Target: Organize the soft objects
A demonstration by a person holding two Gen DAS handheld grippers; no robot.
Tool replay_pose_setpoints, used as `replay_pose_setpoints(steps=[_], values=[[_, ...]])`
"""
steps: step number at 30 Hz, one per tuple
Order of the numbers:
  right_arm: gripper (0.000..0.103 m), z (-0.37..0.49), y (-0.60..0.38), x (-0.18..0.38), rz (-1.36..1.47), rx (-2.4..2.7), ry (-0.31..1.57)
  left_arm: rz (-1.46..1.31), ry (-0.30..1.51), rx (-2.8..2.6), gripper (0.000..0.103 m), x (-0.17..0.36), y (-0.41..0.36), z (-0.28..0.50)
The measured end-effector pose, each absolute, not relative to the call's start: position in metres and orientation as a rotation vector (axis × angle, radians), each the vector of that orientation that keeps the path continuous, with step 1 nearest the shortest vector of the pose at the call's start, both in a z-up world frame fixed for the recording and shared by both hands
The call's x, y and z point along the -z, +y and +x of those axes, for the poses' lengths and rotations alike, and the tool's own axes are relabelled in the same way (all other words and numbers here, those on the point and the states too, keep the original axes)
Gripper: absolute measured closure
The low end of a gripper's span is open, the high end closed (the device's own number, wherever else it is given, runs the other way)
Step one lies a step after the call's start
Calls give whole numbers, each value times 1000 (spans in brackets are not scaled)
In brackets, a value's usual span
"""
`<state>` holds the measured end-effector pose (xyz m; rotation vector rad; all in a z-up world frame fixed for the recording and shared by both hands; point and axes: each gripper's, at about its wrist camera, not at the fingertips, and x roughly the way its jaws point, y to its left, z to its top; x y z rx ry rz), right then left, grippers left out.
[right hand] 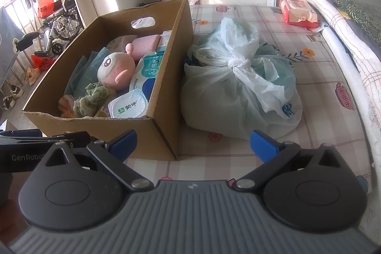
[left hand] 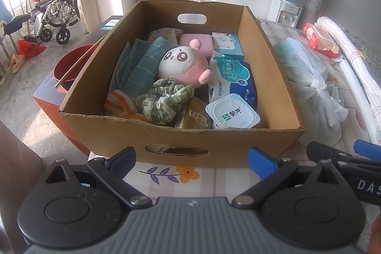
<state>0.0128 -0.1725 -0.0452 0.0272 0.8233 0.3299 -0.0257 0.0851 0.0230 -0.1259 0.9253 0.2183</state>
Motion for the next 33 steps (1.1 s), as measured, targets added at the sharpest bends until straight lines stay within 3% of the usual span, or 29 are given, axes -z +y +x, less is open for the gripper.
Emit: replay_pose_setpoints(steps=[33], values=[[1,18,-168,49,21,-346,843,-131,938,-231,2,-20,89,-23]])
